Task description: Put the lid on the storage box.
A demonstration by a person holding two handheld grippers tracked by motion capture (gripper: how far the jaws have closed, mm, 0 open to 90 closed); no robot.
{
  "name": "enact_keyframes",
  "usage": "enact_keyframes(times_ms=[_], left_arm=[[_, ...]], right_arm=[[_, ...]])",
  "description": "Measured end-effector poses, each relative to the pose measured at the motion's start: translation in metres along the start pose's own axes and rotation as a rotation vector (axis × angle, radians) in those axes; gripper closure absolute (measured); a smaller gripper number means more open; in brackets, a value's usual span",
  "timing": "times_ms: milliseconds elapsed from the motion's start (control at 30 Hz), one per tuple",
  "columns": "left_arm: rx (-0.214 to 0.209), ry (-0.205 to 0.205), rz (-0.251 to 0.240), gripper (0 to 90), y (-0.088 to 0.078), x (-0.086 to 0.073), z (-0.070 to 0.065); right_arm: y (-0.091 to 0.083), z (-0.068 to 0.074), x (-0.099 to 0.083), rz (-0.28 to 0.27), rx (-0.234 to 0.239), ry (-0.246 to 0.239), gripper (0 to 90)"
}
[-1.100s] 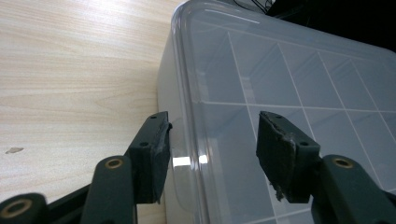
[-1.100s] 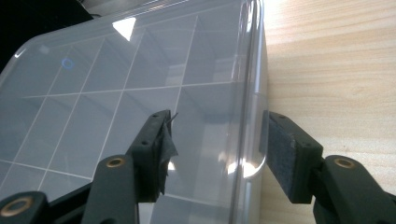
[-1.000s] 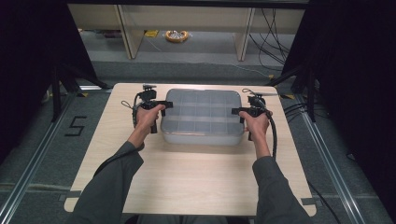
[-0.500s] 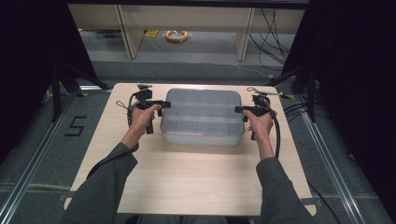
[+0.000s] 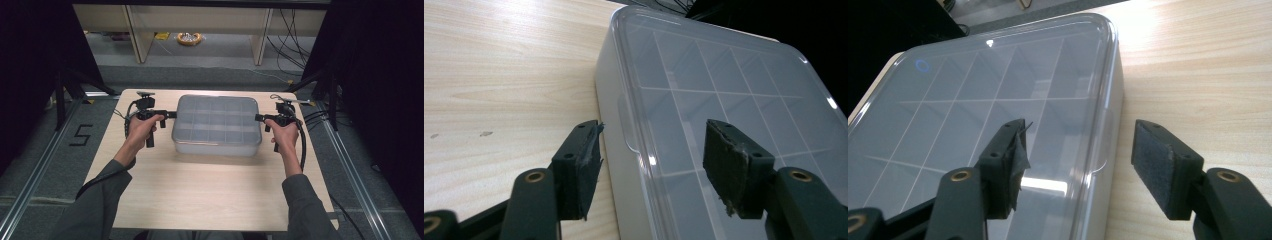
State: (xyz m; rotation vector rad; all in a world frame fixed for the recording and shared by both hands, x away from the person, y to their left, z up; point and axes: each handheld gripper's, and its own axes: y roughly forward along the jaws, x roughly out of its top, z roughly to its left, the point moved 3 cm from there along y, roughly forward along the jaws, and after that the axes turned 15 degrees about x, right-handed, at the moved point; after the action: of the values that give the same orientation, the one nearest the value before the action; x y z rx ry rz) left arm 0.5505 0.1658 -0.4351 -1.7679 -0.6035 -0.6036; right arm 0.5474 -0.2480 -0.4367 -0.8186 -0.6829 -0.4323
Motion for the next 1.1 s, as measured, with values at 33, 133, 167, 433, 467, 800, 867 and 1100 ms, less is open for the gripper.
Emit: enact_keyframes(times_ms=[33,133,167,433,467,800,867,1100], left_arm=[[-0.001,0.009,0.002,39.2,-0.002,-0.002,0.000],[-0.014,0.025,-0.002,39.0,-0.006,-0.006,-0.002],[-0.020,0.029,0.003,38.8,-0.008,-0.006,-0.003],[-0.041,0.049,-0.006,37.1,-0.018,-0.016,-0.006],[-0.048,0.052,-0.010,36.9,-0.019,-0.017,-0.007],[-0.094,0.095,-0.036,35.7,-0.039,-0.038,-0.011],[-0.101,0.096,-0.035,35.3,-0.041,-0.042,-0.011],[-0.125,0.110,-0.035,34.1,-0.046,-0.055,-0.011]], right_arm=[[-0.001,0.007,-0.001,0.000,-0.002,0.061,39.9],[-0.003,0.008,-0.002,0.012,0.010,-0.006,39.5],[-0.004,0.009,-0.003,0.017,0.029,-0.022,39.3],[-0.013,0.023,-0.008,0.007,0.049,-0.039,36.8],[-0.014,0.026,-0.010,0.010,0.048,-0.017,36.3],[-0.026,0.039,-0.028,0.036,0.086,-0.092,33.3],[-0.028,0.041,-0.031,0.037,0.079,-0.114,33.0],[-0.034,0.055,-0.042,0.041,0.110,-0.139,32.2]])
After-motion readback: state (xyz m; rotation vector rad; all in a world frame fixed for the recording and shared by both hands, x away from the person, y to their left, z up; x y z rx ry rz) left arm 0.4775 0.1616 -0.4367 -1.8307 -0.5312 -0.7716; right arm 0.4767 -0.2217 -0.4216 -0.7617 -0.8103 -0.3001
